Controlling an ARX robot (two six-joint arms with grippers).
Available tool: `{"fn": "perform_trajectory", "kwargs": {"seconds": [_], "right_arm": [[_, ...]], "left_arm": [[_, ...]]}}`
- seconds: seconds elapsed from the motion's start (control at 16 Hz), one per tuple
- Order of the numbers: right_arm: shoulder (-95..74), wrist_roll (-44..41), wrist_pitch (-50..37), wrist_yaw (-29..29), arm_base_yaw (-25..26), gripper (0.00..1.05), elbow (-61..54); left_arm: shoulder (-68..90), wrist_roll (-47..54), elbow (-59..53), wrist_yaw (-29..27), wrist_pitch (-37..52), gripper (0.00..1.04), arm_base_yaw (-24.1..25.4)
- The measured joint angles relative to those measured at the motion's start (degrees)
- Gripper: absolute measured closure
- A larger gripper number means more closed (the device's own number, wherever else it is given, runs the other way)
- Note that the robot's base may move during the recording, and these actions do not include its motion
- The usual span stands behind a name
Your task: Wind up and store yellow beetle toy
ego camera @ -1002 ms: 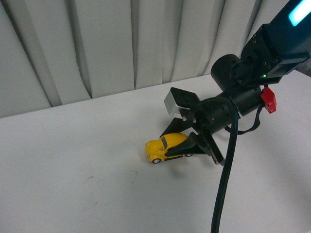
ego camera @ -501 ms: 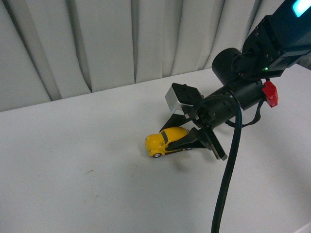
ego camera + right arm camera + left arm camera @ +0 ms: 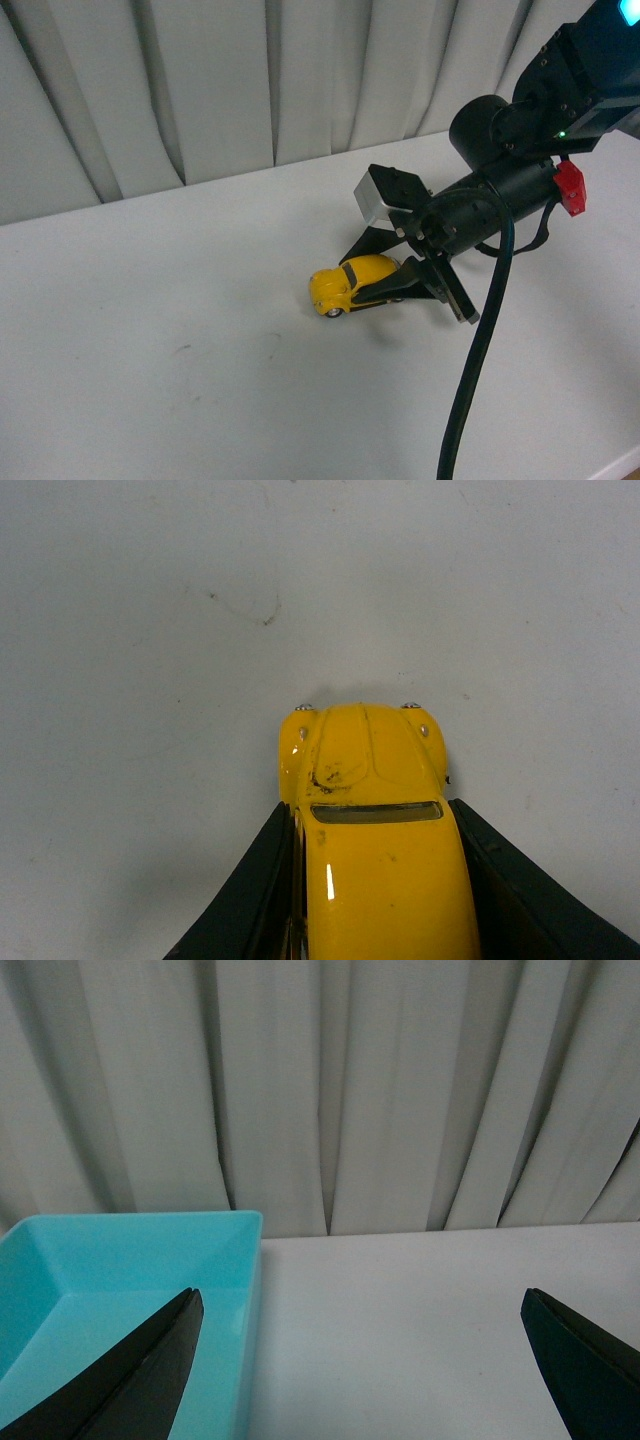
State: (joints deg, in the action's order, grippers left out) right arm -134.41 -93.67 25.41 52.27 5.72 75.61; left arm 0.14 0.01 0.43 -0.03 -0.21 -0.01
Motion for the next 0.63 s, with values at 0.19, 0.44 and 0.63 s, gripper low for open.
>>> {"fn": "perform_trajectory", "kwargs": {"seconds": [0.19, 0.44, 0.63], "right_arm": [[0.7, -0.5, -0.9, 0.0, 0.4, 0.64, -1.8], [1.7, -0.6, -1.5, 0.0, 0.9, 0.64, -4.0], [1.9, -0.7, -1.4, 0.0, 1.1, 0.64, -4.4]], "left_arm": [[0.0, 0.0, 0.0, 0.0, 0.0, 0.07, 0.0], [0.0, 0.0, 0.0, 0.0, 0.0, 0.07, 0.0], [0.0, 0.0, 0.0, 0.0, 0.0, 0.07, 0.0]]}}
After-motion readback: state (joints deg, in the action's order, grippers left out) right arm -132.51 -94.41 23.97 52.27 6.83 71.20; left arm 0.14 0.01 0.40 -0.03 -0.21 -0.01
